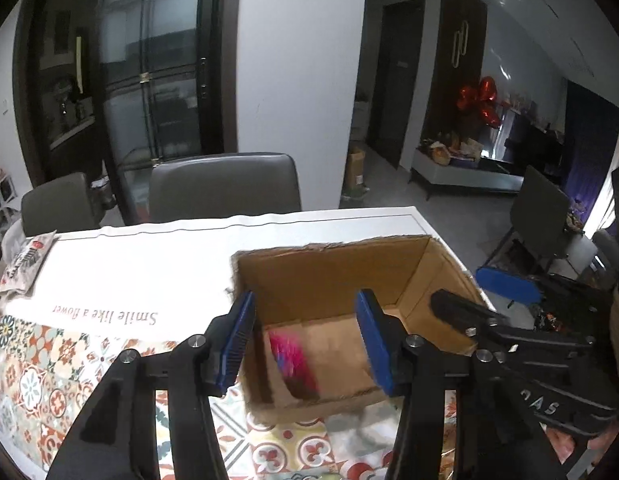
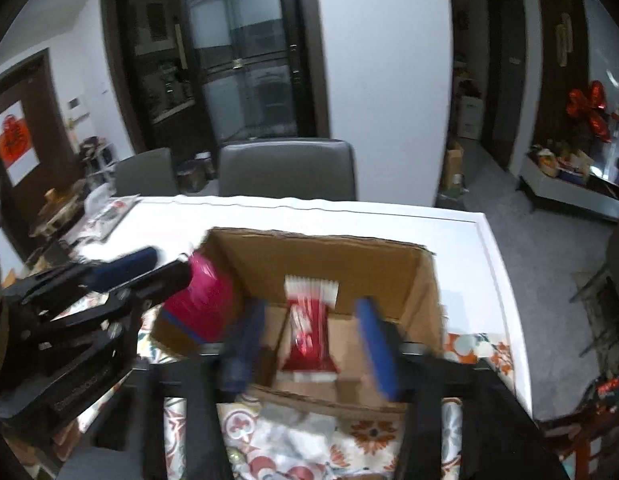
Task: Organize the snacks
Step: 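Move both grippers back from the box to the snack pile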
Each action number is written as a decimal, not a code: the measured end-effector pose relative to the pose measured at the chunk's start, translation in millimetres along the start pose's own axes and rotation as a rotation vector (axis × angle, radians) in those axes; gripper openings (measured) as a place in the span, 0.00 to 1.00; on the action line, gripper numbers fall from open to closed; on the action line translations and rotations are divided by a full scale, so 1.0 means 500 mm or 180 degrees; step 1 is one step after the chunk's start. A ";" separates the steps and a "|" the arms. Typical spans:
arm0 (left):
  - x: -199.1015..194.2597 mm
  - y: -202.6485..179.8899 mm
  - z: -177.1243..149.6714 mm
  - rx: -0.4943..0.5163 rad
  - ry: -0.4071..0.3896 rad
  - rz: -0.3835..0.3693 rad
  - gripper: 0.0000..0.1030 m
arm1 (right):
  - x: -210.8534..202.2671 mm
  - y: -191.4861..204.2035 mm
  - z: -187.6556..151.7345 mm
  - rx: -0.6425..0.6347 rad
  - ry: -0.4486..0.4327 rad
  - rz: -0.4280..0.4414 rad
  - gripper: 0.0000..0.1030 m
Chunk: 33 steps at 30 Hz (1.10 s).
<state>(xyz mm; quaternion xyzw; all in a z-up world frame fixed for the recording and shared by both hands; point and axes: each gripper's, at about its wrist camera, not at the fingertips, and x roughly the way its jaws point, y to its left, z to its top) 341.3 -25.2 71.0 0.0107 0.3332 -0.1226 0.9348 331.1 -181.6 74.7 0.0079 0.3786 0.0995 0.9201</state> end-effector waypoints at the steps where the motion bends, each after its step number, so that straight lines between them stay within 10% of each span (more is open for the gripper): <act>1: -0.007 -0.001 -0.007 0.0037 -0.0003 0.0031 0.51 | -0.006 0.000 -0.009 -0.0003 -0.0045 -0.0031 0.55; 17: -0.188 -0.031 -0.171 0.0318 -0.0400 0.0401 0.79 | -0.128 0.046 -0.156 0.0001 -0.0198 0.0155 0.55; 33: -0.234 -0.086 -0.308 0.0250 -0.0198 0.0049 0.81 | -0.203 0.040 -0.311 0.0143 -0.0140 0.0156 0.55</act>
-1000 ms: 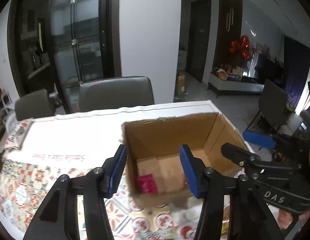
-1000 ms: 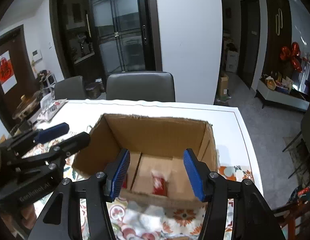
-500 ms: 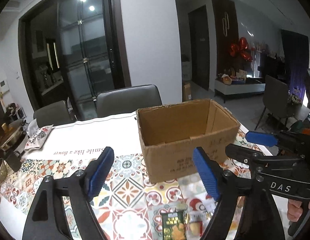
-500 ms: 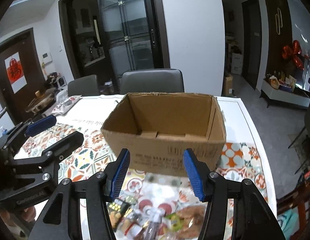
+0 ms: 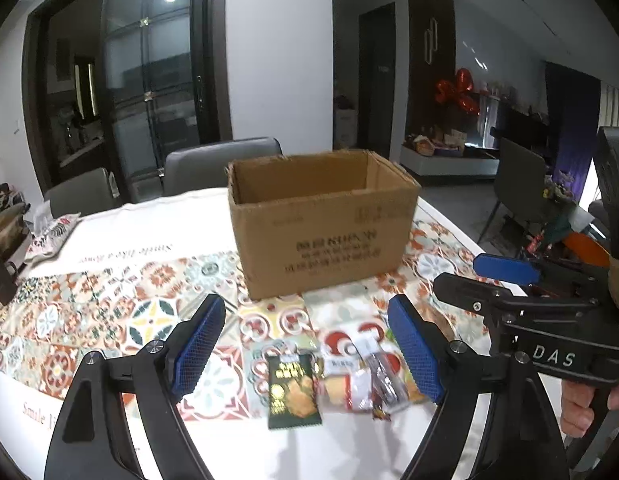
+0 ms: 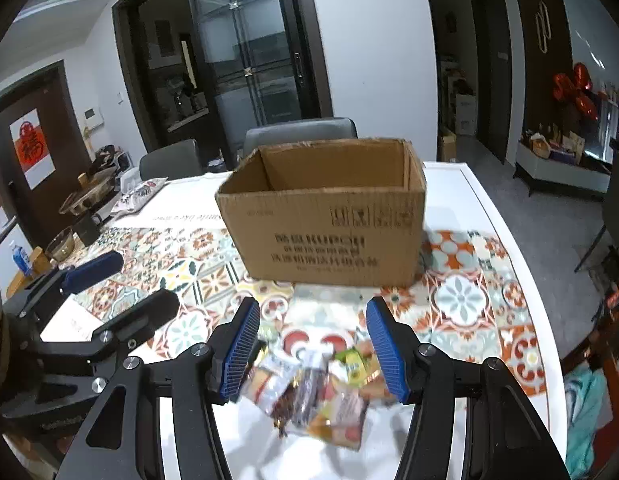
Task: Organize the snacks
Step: 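Move both grippers back from the box to the snack pile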
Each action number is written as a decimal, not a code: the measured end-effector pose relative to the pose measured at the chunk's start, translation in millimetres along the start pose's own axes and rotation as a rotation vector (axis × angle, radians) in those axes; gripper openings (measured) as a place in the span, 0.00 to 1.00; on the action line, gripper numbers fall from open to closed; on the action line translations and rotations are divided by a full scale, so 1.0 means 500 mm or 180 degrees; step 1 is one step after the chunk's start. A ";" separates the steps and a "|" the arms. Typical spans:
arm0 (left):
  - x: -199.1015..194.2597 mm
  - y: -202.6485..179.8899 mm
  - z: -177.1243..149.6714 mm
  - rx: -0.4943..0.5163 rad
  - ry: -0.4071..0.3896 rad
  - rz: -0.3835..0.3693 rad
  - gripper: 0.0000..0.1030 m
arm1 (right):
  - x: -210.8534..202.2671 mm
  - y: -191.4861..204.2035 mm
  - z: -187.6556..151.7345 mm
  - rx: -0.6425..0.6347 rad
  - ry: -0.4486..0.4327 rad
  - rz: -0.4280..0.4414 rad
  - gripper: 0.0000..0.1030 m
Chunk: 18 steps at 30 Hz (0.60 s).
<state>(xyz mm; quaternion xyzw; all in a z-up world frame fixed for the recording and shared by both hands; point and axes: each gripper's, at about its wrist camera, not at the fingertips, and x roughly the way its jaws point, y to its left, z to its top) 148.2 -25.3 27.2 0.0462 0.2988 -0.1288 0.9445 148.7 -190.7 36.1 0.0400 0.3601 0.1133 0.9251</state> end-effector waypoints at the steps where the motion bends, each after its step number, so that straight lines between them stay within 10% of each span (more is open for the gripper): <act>1: 0.000 -0.003 -0.008 0.0002 0.0010 -0.0015 0.81 | -0.001 -0.003 -0.008 0.0011 0.0021 -0.0014 0.55; 18: 0.085 -0.041 -0.111 0.0055 0.0450 -0.0344 0.74 | 0.057 -0.058 -0.140 0.0310 0.0523 -0.0051 0.55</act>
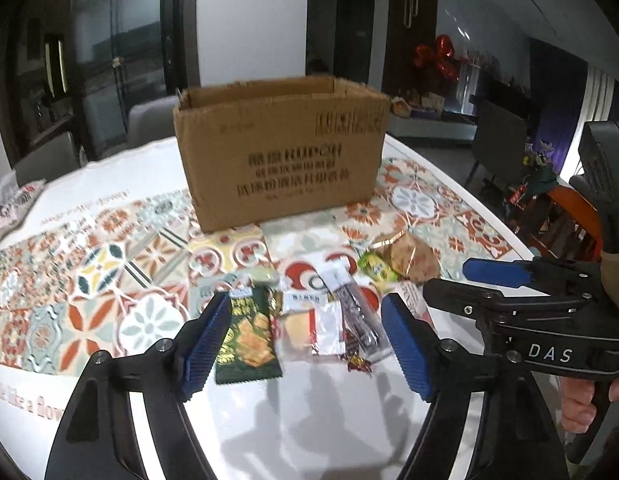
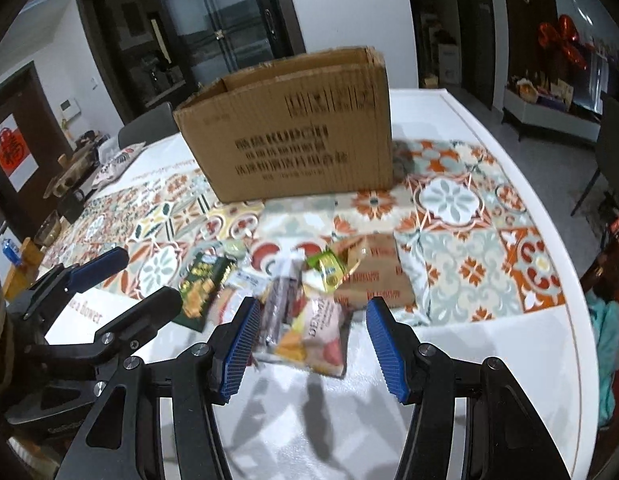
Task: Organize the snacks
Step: 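Move both grippers back from the box to the snack pile, then grasp the white red-striped packet with the left gripper while the right grasps the DENMAS packet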
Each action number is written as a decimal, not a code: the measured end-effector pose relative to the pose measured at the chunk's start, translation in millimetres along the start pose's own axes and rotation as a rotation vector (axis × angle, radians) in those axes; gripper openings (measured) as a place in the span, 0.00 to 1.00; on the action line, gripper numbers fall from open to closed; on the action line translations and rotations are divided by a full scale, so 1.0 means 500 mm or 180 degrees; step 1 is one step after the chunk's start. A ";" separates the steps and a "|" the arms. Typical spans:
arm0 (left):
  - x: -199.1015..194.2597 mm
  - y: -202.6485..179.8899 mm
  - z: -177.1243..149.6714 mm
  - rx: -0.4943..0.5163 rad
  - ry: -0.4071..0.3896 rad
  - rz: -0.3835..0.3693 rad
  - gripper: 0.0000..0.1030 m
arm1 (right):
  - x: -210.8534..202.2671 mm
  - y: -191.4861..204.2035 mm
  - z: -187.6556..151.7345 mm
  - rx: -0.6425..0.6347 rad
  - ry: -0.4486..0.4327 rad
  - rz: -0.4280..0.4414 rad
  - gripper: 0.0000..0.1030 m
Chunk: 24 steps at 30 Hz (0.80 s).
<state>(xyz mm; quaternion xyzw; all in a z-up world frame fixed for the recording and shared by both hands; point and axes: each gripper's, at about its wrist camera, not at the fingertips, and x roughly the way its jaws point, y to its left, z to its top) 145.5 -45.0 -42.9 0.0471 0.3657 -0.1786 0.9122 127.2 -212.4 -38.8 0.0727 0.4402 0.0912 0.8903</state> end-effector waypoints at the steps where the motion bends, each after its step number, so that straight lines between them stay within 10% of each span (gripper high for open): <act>1: 0.007 0.001 -0.003 -0.0008 0.0031 -0.0020 0.72 | 0.005 -0.001 0.000 0.0020 0.0038 0.0006 0.55; 24: 0.140 0.031 -0.033 -0.0246 0.0490 -0.0183 0.58 | 0.104 -0.022 -0.022 0.0175 0.0374 0.0034 0.49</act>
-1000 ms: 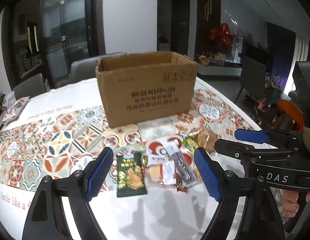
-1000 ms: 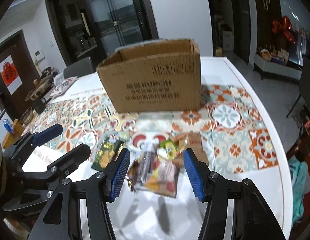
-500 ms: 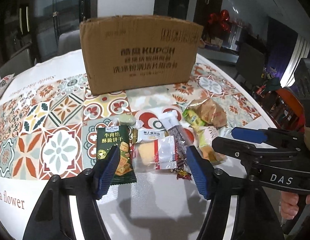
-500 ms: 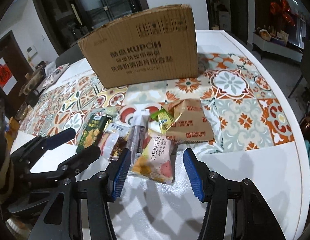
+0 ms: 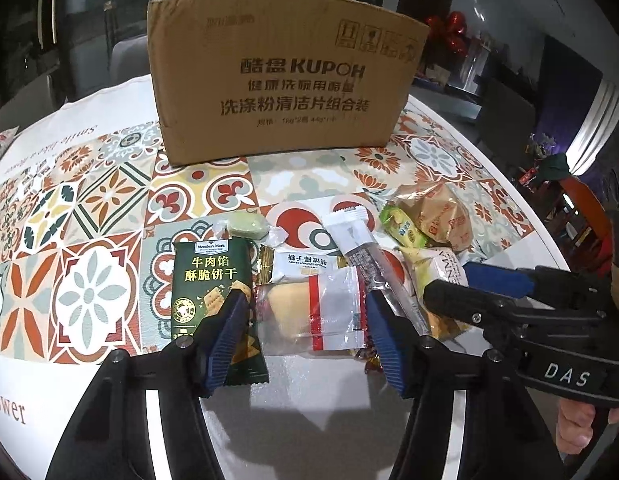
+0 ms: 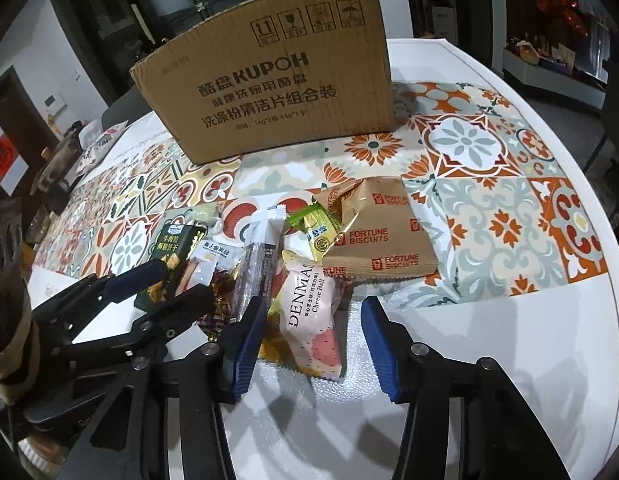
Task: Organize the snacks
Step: 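Grasp the white red-striped packet with the left gripper while the right grasps the DENMAS packet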
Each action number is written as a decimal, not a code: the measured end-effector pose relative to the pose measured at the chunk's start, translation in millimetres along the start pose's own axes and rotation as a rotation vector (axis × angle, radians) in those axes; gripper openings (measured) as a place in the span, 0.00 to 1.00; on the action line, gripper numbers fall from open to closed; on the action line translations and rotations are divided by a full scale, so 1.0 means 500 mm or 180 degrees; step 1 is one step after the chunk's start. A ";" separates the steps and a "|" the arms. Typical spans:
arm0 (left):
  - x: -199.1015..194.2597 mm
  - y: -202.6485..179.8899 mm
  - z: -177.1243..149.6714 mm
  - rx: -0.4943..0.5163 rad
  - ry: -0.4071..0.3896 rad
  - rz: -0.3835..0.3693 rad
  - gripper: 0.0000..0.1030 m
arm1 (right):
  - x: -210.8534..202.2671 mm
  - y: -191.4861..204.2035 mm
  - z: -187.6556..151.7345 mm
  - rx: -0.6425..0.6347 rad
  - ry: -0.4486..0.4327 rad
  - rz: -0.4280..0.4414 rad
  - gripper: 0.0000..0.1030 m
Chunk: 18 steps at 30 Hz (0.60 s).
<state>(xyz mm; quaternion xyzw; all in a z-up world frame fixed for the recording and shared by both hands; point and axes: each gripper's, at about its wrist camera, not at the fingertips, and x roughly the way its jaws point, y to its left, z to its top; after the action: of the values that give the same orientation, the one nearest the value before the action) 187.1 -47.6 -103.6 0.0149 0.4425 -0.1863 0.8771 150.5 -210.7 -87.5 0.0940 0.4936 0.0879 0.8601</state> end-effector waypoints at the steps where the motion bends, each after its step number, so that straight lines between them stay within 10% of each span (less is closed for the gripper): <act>1: 0.001 0.000 0.001 -0.0004 -0.0003 0.0006 0.58 | 0.005 0.000 0.000 0.0006 0.0021 0.0003 0.48; 18: 0.013 0.011 0.003 -0.0280 0.0096 -0.0230 0.17 | 0.018 0.013 -0.002 -0.0067 0.0059 0.0057 0.28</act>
<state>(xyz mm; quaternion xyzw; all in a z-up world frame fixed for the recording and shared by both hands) 193.6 -44.6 -108.4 -0.0369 0.4637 -0.1979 0.8628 153.7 -202.1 -93.6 0.0885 0.4997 0.1017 0.8557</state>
